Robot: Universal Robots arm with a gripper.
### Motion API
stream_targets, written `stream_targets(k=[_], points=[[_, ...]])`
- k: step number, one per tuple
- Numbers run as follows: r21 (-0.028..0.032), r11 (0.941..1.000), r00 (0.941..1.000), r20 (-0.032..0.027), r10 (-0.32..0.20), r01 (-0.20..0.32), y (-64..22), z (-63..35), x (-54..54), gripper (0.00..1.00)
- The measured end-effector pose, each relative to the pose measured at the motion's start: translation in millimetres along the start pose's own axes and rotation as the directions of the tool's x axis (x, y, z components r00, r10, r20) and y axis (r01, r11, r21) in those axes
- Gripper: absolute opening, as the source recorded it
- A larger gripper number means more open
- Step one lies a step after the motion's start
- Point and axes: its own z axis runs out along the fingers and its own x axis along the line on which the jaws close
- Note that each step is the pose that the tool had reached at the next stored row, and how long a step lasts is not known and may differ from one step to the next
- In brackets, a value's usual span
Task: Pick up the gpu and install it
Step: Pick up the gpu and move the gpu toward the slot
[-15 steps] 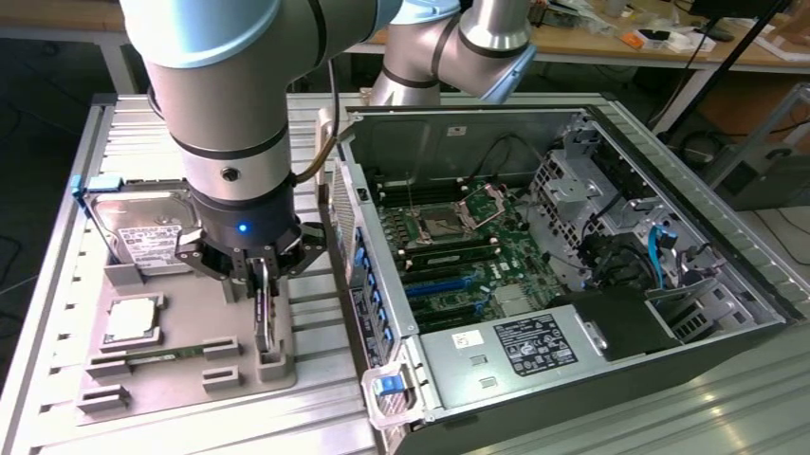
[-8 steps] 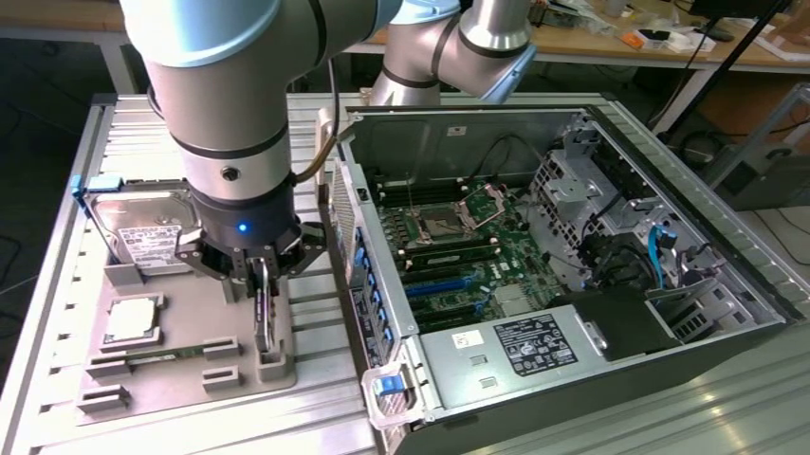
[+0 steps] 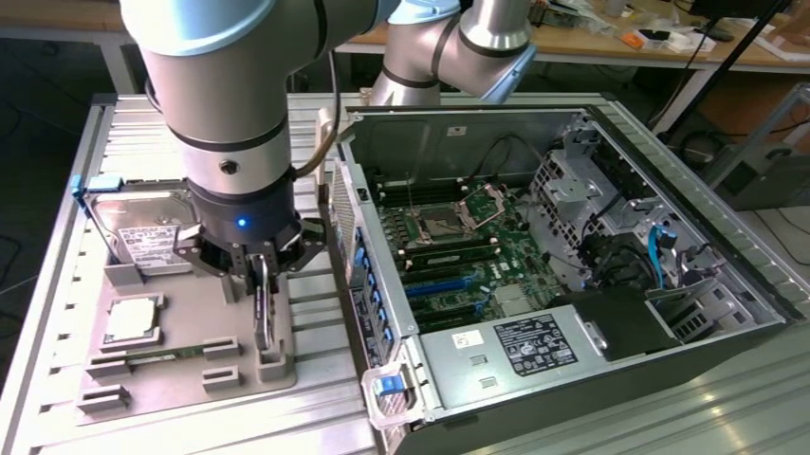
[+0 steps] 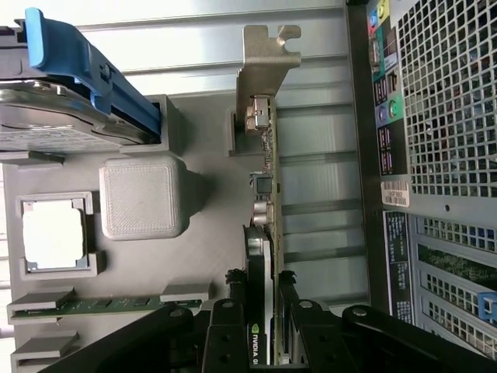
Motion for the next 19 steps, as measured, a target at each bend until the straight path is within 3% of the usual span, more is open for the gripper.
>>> stream_targets(k=[19], points=[[0.0001, 1.0000, 1.0000, 0.0000, 0.000, 0.000, 0.7, -14.9, -0.5, 0.27]])
